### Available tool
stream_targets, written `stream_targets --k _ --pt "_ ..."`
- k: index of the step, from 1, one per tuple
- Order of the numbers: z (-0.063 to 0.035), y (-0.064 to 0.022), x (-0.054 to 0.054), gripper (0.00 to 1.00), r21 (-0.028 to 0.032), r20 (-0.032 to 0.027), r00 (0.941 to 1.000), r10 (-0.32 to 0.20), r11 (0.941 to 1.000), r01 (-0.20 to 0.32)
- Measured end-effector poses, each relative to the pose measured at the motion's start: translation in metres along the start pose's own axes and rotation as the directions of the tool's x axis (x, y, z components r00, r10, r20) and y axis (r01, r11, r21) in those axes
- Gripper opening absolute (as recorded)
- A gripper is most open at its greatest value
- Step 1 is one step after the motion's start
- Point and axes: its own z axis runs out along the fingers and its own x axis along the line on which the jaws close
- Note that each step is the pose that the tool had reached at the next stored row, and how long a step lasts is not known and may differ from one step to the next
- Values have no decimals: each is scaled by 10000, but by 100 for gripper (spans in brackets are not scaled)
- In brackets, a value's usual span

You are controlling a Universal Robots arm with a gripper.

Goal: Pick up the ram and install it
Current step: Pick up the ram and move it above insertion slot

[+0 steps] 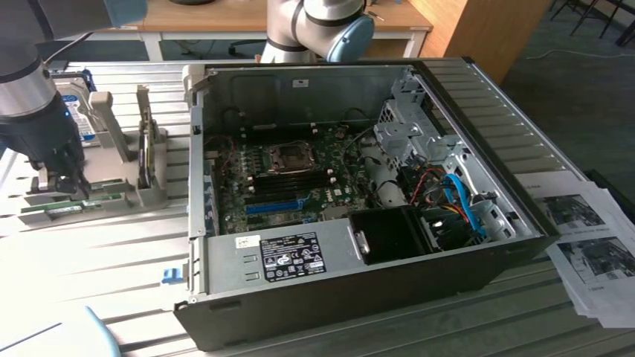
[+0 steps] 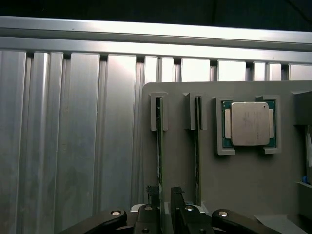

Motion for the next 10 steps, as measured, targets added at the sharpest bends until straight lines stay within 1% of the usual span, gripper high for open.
stream_targets --k 10 --pt "52 -2 1 23 0 0 10000 -1 10000 1"
